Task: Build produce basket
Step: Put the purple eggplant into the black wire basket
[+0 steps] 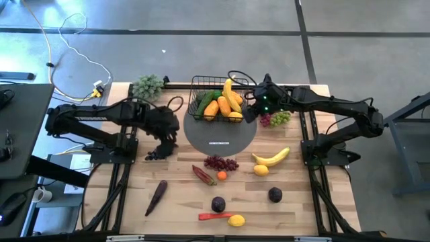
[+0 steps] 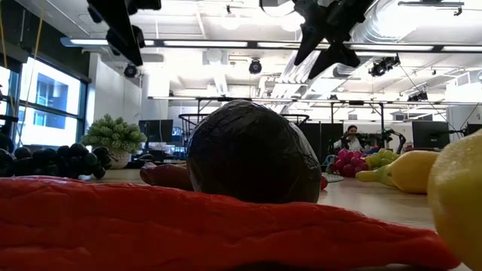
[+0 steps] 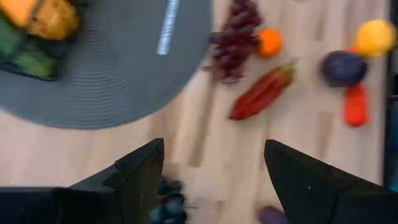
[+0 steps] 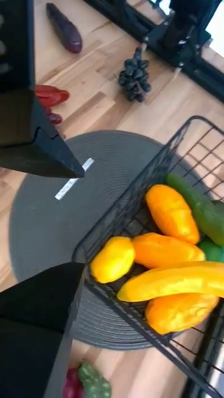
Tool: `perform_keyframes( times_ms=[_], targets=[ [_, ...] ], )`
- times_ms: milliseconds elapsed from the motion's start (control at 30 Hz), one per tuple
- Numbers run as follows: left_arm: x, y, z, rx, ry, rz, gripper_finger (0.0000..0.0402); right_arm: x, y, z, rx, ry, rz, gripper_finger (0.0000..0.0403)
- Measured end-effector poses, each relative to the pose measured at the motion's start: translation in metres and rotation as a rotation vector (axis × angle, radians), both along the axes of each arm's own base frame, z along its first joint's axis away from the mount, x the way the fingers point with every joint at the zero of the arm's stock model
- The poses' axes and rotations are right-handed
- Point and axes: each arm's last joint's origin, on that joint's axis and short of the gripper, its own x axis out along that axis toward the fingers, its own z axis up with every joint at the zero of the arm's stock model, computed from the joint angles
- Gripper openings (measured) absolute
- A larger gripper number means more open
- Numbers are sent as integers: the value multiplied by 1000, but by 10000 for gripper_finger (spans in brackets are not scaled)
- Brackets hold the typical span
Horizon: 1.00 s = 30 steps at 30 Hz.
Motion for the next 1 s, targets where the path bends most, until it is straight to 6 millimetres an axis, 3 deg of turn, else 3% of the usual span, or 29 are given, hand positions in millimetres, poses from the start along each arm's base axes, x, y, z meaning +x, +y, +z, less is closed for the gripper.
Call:
perform_keyframes(
  times_ms=[467, 733, 1000],
  targets=[
    [3, -45, -2, -343, 66, 380, 268, -9, 4, -8, 29, 130, 55, 216],
    [-1, -80, -8, -355, 103, 546, 268, -9, 4, -8, 19, 134, 84, 216],
    [2, -121, -29, -311, 205, 619, 268, -10, 5, -8, 47, 135, 105, 216]
  ],
)
